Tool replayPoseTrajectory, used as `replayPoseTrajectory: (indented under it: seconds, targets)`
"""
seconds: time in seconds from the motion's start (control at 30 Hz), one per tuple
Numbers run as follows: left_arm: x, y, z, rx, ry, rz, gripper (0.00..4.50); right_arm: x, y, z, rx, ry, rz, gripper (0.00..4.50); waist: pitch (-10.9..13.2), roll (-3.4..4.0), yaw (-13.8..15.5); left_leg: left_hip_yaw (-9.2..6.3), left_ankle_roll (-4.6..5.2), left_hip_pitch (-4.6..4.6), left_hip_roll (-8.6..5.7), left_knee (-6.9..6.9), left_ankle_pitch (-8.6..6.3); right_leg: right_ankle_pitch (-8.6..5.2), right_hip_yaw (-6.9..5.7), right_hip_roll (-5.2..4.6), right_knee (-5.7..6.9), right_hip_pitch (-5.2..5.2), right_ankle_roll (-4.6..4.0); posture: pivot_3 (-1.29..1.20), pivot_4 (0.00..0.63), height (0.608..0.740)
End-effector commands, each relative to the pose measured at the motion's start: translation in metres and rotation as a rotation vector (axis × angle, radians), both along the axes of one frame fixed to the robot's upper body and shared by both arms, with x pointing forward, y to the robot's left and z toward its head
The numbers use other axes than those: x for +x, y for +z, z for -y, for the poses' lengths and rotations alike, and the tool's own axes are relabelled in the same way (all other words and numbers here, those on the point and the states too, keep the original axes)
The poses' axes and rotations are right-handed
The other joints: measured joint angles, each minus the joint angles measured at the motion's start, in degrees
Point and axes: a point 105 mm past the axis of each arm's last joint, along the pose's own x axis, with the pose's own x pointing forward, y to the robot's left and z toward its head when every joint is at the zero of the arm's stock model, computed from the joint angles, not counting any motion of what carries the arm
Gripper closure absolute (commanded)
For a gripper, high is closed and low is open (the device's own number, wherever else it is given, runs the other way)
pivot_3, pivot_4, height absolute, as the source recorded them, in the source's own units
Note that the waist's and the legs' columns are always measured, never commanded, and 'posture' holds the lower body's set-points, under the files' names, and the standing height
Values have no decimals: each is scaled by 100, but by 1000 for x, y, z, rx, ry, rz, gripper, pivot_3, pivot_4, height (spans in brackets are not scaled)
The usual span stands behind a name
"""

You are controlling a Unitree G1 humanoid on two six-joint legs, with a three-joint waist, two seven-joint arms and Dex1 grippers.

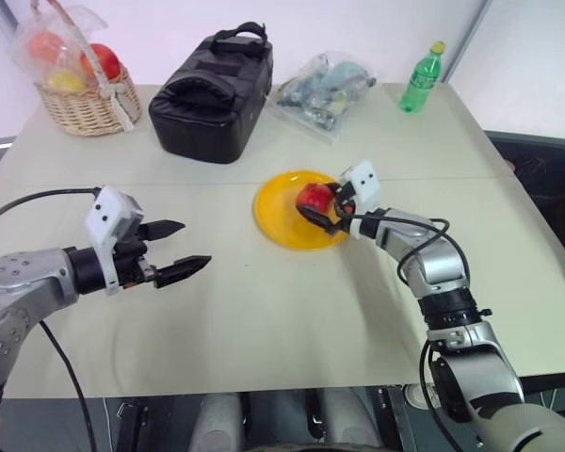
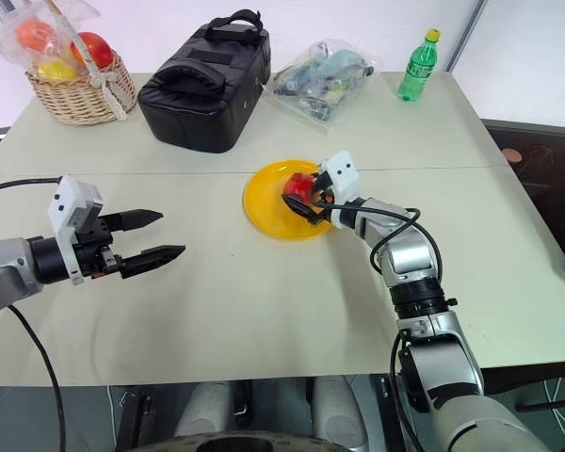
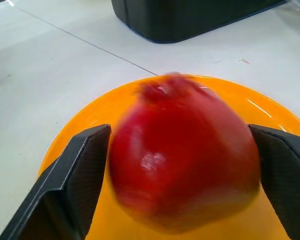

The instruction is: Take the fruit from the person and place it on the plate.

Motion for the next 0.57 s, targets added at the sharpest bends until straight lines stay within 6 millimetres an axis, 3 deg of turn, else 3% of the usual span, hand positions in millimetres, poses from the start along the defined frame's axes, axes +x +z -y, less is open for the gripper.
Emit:
replayPoseTrajectory:
  seconds: [0.03,0.17,0.27,0.37,0.57]
  targets:
    - [0,12,0,-9,10,64,0,-2,38,0,48,28,112,8,0,0,0,0,0,0,0,0,0,0,0,0,0,0,0,0,150,740]
    - [5,17,-7,-45,61,97,0,-8,68,17,108,12,166,8,1,1,19,0,0,-1,0,0,0,0,0,-1,0,0,1,0,150,740]
    - [15,26,-18,-108,156,156,0,-12,88,46,148,-57,199,8,0,1,42,0,0,-1,-1,1,0,0,-1,-4,0,1,1,0,150,740]
    - [21,28,-26,-163,223,183,0,-16,86,72,115,-132,209,8,-3,-4,39,-2,0,-1,-3,2,0,0,-2,-5,-2,3,1,0,150,740]
    - [32,18,-31,-243,344,218,0,-13,56,108,31,-272,203,8,-3,-4,3,0,1,2,-1,0,0,1,0,1,-2,5,2,0,150,740]
